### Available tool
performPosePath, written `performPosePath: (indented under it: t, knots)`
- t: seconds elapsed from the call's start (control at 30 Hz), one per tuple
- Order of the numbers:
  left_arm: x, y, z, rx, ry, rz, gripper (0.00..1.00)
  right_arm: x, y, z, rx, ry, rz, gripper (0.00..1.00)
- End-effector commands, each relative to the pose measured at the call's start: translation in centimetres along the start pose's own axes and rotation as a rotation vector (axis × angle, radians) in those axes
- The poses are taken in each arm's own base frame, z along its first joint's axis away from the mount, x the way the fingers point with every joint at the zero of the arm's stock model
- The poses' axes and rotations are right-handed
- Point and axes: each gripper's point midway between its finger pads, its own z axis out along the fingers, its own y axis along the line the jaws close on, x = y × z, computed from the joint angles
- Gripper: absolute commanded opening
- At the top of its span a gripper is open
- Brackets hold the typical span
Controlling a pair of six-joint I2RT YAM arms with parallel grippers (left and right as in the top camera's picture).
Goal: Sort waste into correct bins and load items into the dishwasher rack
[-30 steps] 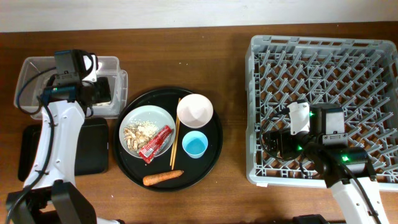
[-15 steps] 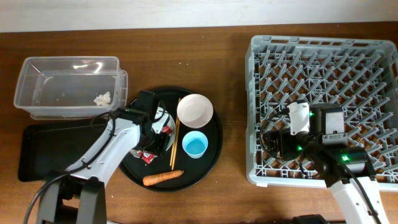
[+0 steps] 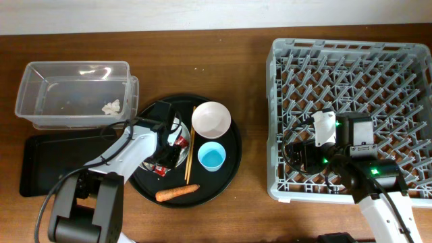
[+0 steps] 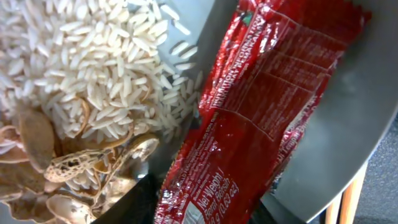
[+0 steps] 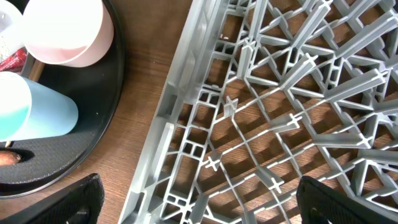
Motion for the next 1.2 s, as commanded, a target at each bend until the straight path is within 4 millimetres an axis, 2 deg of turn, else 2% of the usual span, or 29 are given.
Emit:
performPosePath:
  t: [0.0,0.13,0.23,0.33,0.4,0.47,0.53,0.6,0.63,0.73,0.87,0.93,1.0,1.03,1.07,1.1,1.17]
  knots:
    - [0.4,-0.2,0.5,0.006,0.023,0.006,0.27,-0.7,0.1,-0.5,0.006,-0.022,-0.002,0.98]
    - [0.1,-0.2,0.0,0.005,0.023,0.006,0.17,-0.8,0.1,-0.5,0.007,-0.024,-0.002,0.98]
    - [-0.4,-0.2,-0.8,0.005,0.02,0.005,0.01,-0.8,0.1,-0.5,0.007,-0.024,-0.002,0.98]
    - [-1.3,-0.1,-2.1,0.005,0.007,0.005,0.0,-0.8,0.1,-0.5,0.007,-0.025,-0.002,0.98]
    - [-2.4,0.0,-3.7,0.003,-0.036,0.004,0.0,-0.8,0.1,-0.5,0.007,-0.024,-0.002,0.98]
    - [-4.2,0.2,-6.3,-0.001,-0.13,-0.001,0.0,-0.8,0.1,-0.5,0.007,-0.025,-0.002,0.98]
    - [-5.4,1.2,-8.4,-0.007,-0.206,-0.027,0.0,-0.8,0.1,-0.5,0.007,-0.025,-0.002,0.98]
    - [-6.8,3.5,-9.9,-0.023,-0.293,-0.09,0.0,-0.8,0.1,-0.5,0.007,-0.025,-0.002,0.98]
    - [-7.8,5.6,-10.3,-0.038,-0.347,-0.142,0.0,-0.8,0.1,-0.5,0.007,-0.025,-0.002,0.98]
    - [-9.6,9.7,-11.4,-0.076,-0.463,-0.236,0.0,-0.8,0.1,-0.5,0.007,-0.026,-0.002,0.98]
    - [-12.1,16.0,-14.1,-0.154,-0.666,-0.351,0.0,-0.8,0.1,-0.5,0.007,-0.026,-0.003,0.98]
    - [-12.5,18.3,-14.7,-0.185,-0.717,-0.389,0.0,-0.9,0.1,-0.5,0.007,-0.029,-0.003,0.98]
    - [-12.8,19.9,-14.0,-0.2,-0.728,-0.416,0.0,-0.9,0.1,-0.5,0.007,-0.029,-0.003,0.98]
    - [-13.0,20.7,-12.9,-0.204,-0.723,-0.43,0.01,-0.9,0.1,-0.5,0.007,-0.029,-0.003,0.98]
    - [-13.1,21.0,-12.1,-0.204,-0.711,-0.434,0.14,-0.9,0.1,-0.5,0.007,-0.03,-0.003,0.98]
    - [-13.1,21.1,-10.8,-0.197,-0.685,-0.435,0.33,-1.0,0.1,-0.5,0.007,-0.032,-0.004,0.98]
    - [-13.1,21.0,-10.7,-0.196,-0.679,-0.436,0.51,-1.0,0.1,-0.5,0.007,-0.032,-0.004,0.98]
